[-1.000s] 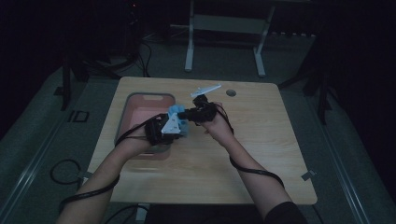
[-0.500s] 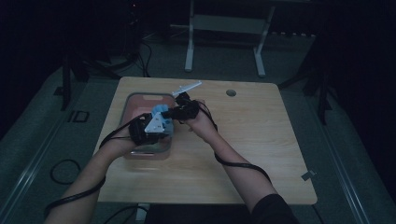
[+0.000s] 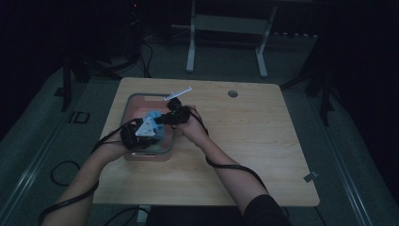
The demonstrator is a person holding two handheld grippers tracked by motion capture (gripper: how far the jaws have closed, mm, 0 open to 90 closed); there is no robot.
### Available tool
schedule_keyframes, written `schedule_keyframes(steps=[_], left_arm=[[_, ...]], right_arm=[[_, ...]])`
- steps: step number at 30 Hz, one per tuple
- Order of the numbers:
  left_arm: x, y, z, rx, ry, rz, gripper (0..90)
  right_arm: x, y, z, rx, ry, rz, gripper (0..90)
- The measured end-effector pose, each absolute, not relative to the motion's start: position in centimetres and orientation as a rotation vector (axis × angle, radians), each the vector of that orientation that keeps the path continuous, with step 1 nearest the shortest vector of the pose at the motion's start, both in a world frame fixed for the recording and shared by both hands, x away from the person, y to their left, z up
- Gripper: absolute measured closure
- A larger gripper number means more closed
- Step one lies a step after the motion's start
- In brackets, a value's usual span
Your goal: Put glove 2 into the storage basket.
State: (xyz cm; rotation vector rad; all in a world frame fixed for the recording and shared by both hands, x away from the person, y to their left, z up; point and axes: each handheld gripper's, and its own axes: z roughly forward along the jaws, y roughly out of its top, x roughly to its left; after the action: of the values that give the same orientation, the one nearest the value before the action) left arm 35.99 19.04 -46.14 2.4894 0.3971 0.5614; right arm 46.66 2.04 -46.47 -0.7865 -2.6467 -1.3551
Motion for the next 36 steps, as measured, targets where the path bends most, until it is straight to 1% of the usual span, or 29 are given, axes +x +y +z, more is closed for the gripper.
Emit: schedule_keyframes(steps=[6, 13, 17, 25, 26, 28, 29, 30, 31, 32, 34, 35, 36], left_arm=[[36.2, 20.3, -46.6, 2.494, 0.431, 0.528, 75.2], [36.7, 21.0, -47.4, 2.485, 0.459, 0.498, 74.9], [37.2, 21.0, -48.0, 2.496, 0.487, 0.476, 73.4], [37.5, 20.9, -48.3, 2.509, 0.514, 0.483, 68.4], [37.5, 20.8, -48.4, 2.513, 0.524, 0.478, 64.8], [37.5, 20.8, -48.4, 2.513, 0.528, 0.480, 63.3], [37.6, 20.8, -48.4, 2.506, 0.546, 0.482, 58.0], [37.6, 20.8, -48.4, 2.506, 0.546, 0.482, 55.1], [37.6, 20.8, -48.4, 2.506, 0.546, 0.482, 55.1], [37.5, 20.8, -48.1, 2.493, 0.574, 0.501, 47.1], [37.4, 20.8, -47.9, 2.490, 0.576, 0.501, 45.1], [37.2, 20.8, -47.6, 2.479, 0.582, 0.531, 42.2], [37.2, 20.8, -47.6, 2.479, 0.582, 0.531, 39.2]], right_arm=[[46.8, 3.6, -46.9, -0.780, -2.653, -1.326, 78.5], [47.1, 4.3, -47.4, -0.785, -2.679, -1.284, 78.3], [47.3, 4.7, -47.8, -0.798, -2.695, -1.245, 78.1], [47.6, 4.9, -48.2, -0.818, -2.697, -1.226, 76.1], [47.6, 4.9, -48.2, -0.819, -2.700, -1.232, 74.0], [47.6, 4.9, -48.2, -0.821, -2.700, -1.234, 72.8], [47.7, 4.9, -48.2, -0.830, -2.704, -1.239, 68.8], [47.7, 4.9, -48.2, -0.830, -2.704, -1.239, 68.8], [47.7, 4.8, -48.1, -0.834, -2.704, -1.243, 68.8], [47.8, 4.6, -47.9, -0.843, -2.707, -1.243, 63.1], [47.9, 4.3, -47.8, -0.838, -2.707, -1.243, 60.6], [47.9, 4.2, -47.7, -0.837, -2.707, -1.242, 58.7], [47.9, 4.2, -47.7, -0.837, -2.707, -1.242, 58.7]])
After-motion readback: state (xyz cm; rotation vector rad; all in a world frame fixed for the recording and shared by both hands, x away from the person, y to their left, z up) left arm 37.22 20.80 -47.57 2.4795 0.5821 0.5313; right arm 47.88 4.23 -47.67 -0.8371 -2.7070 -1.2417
